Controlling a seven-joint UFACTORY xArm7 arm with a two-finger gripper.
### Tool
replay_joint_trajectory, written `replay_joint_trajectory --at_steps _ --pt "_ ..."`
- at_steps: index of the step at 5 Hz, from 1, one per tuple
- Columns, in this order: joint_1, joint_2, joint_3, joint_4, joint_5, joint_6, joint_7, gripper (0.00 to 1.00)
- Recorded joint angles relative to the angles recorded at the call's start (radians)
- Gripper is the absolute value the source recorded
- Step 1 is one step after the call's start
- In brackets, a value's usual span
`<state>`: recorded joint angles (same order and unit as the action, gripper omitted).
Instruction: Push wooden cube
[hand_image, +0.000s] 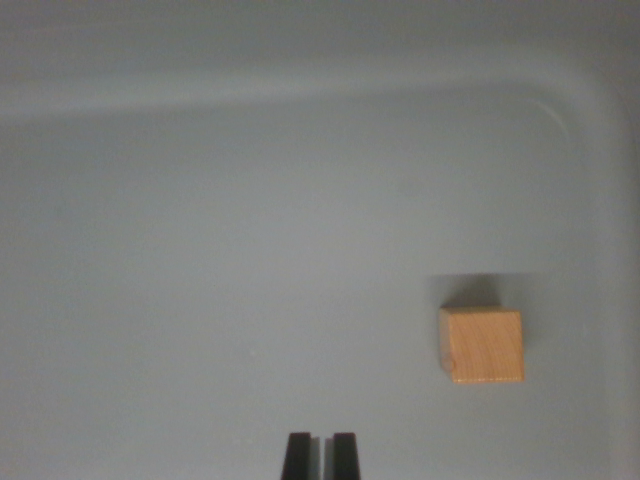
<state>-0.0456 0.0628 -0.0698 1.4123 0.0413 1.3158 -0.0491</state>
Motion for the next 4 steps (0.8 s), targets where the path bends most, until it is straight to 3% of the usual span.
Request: replay_joint_trajectory --at_steps 1,2,3,4 --pt "0.0 0.0 0.0 0.0 0.0 0.0 0.0 0.0" --pt "-0.0052 0.007 -0.006 -0.038 -0.001 -0.042 -0.009 0.0" --pt "-0.0052 0.007 -0.006 -0.038 -0.001 -0.042 -0.009 0.0" --pt "-0.0107 0.014 -0.012 -0.078 -0.0021 -0.086 -0.019 0.0"
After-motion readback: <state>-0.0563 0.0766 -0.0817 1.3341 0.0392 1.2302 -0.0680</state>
